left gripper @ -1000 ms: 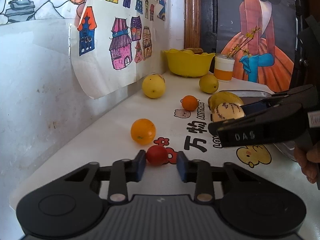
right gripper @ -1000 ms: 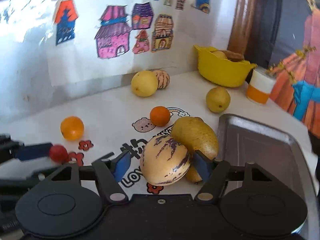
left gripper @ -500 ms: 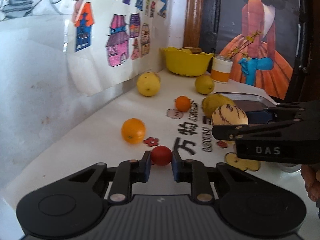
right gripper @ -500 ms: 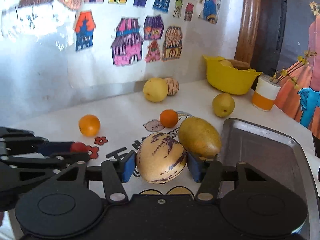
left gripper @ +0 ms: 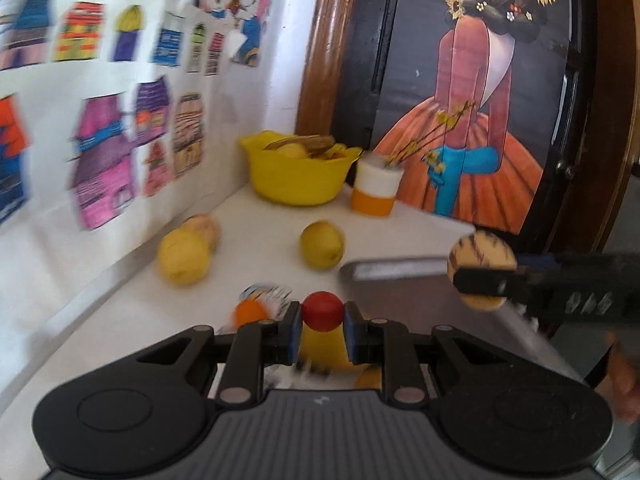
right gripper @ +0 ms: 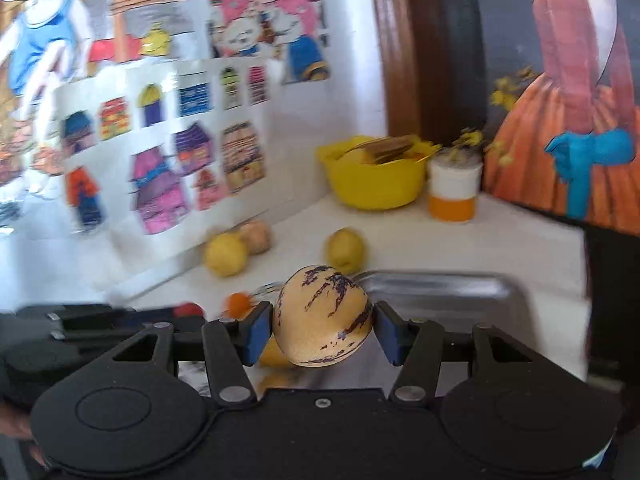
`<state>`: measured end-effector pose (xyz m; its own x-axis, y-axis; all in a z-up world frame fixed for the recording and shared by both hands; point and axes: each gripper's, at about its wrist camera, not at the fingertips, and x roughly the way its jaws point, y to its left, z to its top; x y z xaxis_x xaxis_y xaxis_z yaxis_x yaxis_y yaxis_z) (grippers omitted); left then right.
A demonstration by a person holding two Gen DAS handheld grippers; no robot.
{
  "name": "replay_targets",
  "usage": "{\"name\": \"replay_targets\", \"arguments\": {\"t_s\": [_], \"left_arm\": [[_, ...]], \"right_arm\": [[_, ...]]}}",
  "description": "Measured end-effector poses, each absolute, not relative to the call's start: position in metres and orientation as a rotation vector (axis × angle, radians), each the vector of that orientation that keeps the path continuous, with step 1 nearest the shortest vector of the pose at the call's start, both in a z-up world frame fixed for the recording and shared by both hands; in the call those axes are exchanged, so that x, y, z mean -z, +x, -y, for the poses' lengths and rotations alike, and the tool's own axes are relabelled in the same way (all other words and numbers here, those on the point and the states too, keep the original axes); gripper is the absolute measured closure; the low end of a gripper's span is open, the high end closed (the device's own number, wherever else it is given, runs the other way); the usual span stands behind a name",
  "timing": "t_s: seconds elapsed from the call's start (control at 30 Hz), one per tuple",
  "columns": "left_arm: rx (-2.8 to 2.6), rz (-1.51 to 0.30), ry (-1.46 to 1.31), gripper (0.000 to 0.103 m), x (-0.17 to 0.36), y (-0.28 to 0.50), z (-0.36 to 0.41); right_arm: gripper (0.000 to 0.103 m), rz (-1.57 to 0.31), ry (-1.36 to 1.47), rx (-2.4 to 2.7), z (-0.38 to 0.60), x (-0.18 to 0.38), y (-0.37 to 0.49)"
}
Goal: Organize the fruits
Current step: 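Carry the pepino and tomato onto the metal tray and open both tools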
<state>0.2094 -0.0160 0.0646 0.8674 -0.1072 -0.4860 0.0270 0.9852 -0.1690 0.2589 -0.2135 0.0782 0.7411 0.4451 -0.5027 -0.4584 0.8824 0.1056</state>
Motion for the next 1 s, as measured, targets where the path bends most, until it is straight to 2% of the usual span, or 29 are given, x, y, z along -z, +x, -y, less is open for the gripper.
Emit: {"name": "replay_targets", "arguments": {"t_s": [0.2,0.47,0.83,0.87,0.9,0.93,0.97,1.0], "left_arm": [[0.170,-0.518,-0.284,0.080,-0.059,0.273,0.031],[0.135,-0.638,-0.221,0.080,-0.031,0.332,0.063],[0.140,-0.720,-0.176,0.078,-0.014,0.342,0.080],[0.139,-0.721,-0.181,0.077,-0.014,0.342,0.080],[0.136,-0.720,-0.189,0.070,-0.015,0.341,0.079],[0.134,-0.718,-0.197,0.062,-0.016,0.340,0.078],[0.132,-0.713,-0.206,0.059,-0.018,0.339,0.077],[0.132,-0.702,-0.216,0.052,-0.021,0.335,0.076]], "right_arm": [[0.046,-0.569,-0.078,-0.437,0.239,-0.054,0.309],[0.046,-0.642,-0.162,-0.444,0.242,-0.019,0.344],[0.046,-0.673,-0.164,-0.448,0.245,-0.009,0.347],[0.044,-0.666,-0.162,-0.443,0.245,-0.009,0.345],[0.041,-0.659,-0.162,-0.443,0.245,-0.011,0.343],[0.034,-0.649,-0.161,-0.440,0.246,-0.013,0.340],[0.027,-0.641,-0.157,-0.434,0.247,-0.014,0.337],[0.026,-0.632,-0.153,-0.432,0.248,-0.016,0.333]]}}
